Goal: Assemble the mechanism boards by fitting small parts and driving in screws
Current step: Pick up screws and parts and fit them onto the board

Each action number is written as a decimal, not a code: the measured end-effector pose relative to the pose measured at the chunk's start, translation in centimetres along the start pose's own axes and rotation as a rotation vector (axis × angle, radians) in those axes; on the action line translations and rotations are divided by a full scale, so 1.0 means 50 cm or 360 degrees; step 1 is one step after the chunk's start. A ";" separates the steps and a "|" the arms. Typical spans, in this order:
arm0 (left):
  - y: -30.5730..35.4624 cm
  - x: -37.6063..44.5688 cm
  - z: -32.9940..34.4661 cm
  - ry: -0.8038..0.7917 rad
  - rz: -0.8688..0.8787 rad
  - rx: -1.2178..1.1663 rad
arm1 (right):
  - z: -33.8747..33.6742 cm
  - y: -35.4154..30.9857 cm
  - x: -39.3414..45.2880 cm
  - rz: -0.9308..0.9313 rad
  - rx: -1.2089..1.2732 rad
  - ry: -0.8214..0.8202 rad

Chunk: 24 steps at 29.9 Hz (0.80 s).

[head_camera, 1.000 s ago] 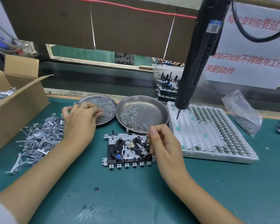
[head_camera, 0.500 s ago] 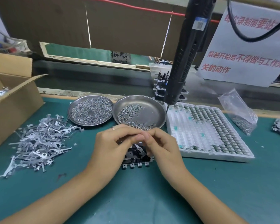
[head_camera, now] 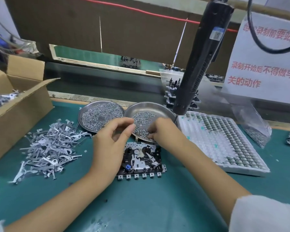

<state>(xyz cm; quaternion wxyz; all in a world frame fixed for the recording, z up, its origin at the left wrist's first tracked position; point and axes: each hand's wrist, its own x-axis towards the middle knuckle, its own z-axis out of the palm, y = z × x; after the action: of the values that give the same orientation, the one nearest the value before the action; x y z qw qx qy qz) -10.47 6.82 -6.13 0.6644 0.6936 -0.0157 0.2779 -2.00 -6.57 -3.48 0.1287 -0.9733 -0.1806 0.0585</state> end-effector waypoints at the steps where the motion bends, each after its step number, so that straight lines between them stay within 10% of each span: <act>1: 0.000 -0.001 0.000 -0.0002 0.0007 0.0003 | 0.001 0.001 0.002 0.0021 0.0031 0.0031; 8: -0.008 -0.010 0.004 -0.0058 -0.0003 0.0009 | 0.009 0.019 -0.019 -0.0122 0.0223 0.0469; 11: -0.010 -0.013 0.003 -0.0076 0.0042 0.0019 | 0.003 0.020 -0.051 -0.0073 0.0997 0.0612; 16: -0.005 -0.021 0.006 -0.0066 0.0169 -0.0050 | 0.004 0.002 -0.128 0.0030 0.2446 0.0215; 24: -0.004 -0.027 0.008 -0.0119 0.0212 -0.0073 | 0.015 -0.012 -0.154 0.0098 0.2602 0.0192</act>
<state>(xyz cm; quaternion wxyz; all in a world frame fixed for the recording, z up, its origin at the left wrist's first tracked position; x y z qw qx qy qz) -11.41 6.00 -6.86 0.6592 0.6854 -0.0928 0.2950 -9.46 -8.70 -3.52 0.8053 -0.5781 -0.0469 0.1227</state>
